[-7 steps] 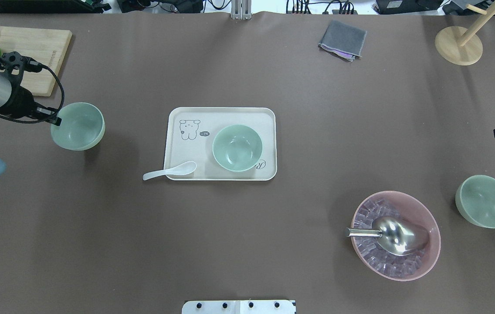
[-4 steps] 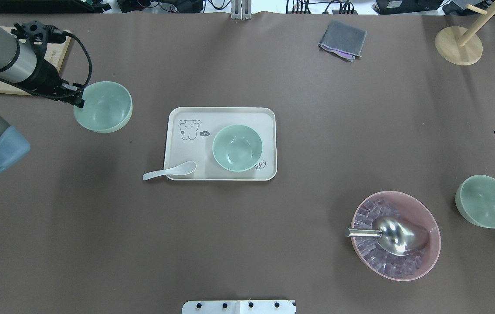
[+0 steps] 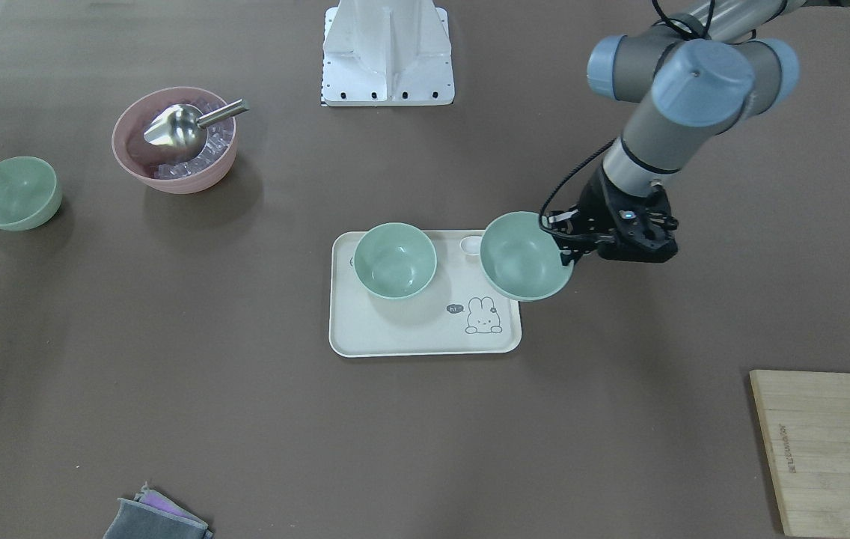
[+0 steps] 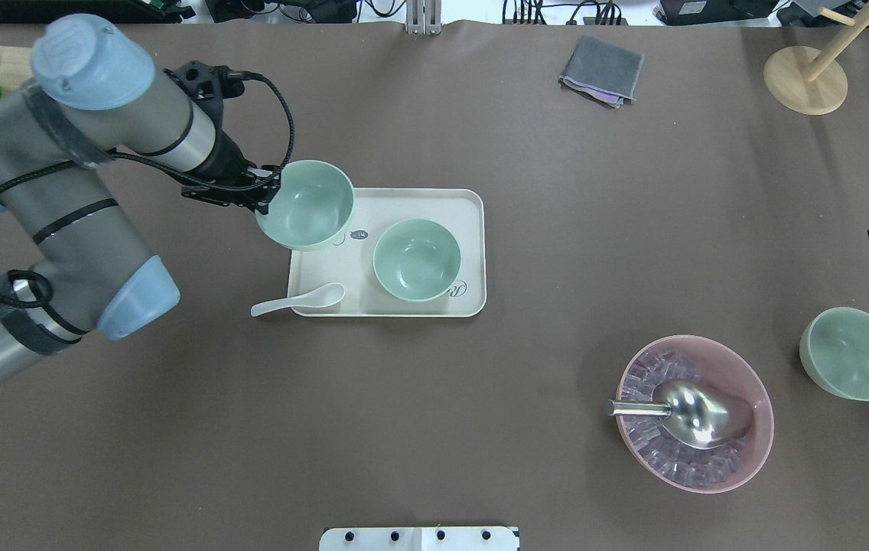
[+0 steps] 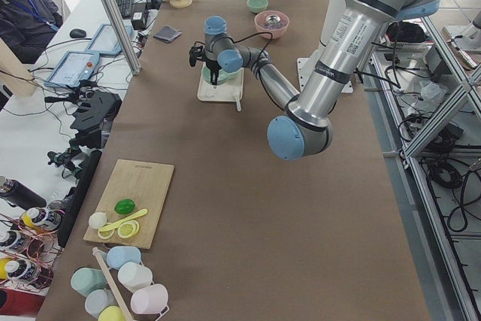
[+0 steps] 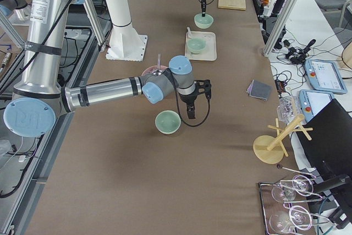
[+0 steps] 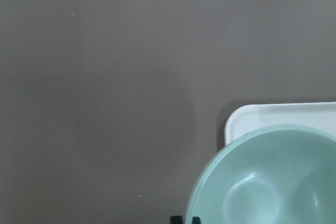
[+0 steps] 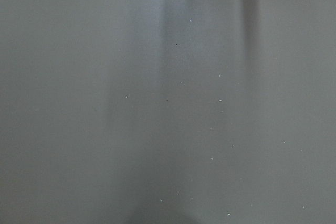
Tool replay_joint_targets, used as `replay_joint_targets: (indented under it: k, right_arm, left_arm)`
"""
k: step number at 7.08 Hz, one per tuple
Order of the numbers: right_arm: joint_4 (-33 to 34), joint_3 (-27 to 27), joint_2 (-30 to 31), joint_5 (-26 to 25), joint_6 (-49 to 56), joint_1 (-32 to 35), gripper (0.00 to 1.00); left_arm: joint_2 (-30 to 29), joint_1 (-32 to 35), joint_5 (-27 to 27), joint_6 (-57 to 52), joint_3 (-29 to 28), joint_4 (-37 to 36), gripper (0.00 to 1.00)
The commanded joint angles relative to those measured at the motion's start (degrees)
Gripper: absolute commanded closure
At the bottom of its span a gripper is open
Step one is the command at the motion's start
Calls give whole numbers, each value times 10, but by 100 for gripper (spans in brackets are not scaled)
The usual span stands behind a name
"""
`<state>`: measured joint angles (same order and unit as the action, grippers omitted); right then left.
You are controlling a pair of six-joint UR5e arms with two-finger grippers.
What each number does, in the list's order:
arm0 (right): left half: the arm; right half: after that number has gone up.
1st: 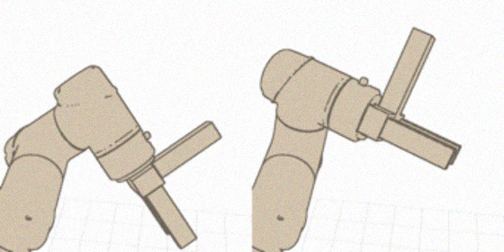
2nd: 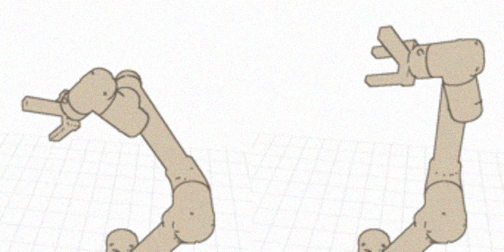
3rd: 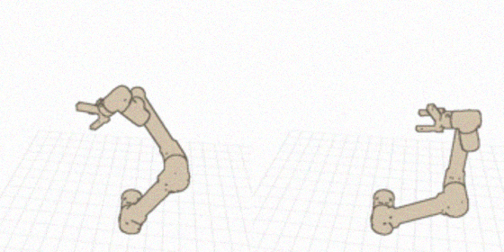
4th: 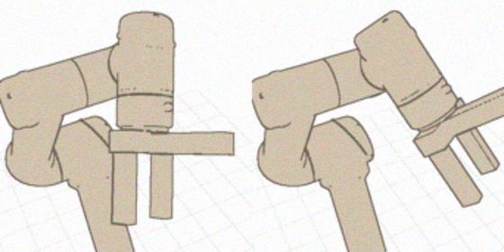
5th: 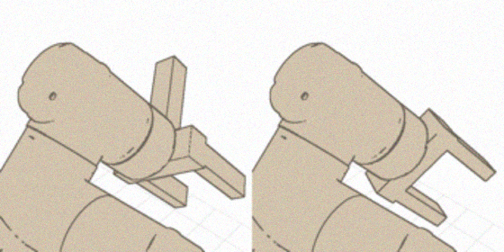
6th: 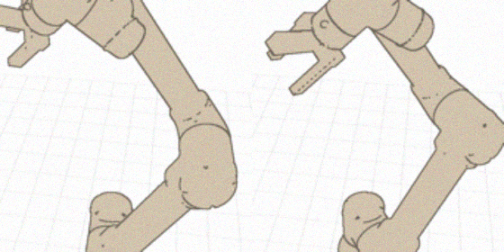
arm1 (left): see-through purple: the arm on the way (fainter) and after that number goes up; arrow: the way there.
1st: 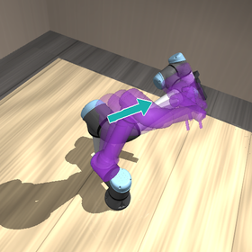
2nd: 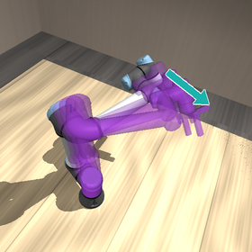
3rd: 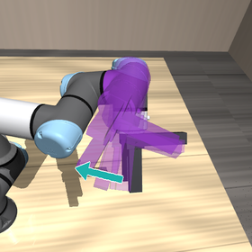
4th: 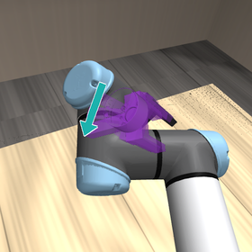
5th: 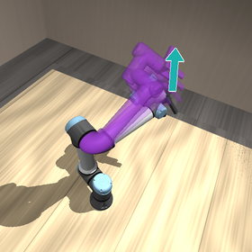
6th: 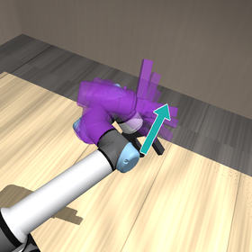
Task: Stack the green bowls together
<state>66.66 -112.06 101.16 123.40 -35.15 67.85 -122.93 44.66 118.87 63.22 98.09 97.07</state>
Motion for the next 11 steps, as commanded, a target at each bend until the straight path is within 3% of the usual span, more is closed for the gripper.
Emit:
replay_joint_targets:
  k: [1, 5, 11]
  right_arm:
    - [0, 0, 0, 0, 0, 0, 0]
    - [0, 0, 0, 0, -1, 0, 0]
    - [-1, 0, 1, 0, -1, 0, 0]
  left_arm:
    - [-71, -46, -39, 57, -27, -49, 100]
    - [-136, -107, -87, 125, -89, -46, 100]
    - [-126, -108, -86, 121, -92, -41, 100]
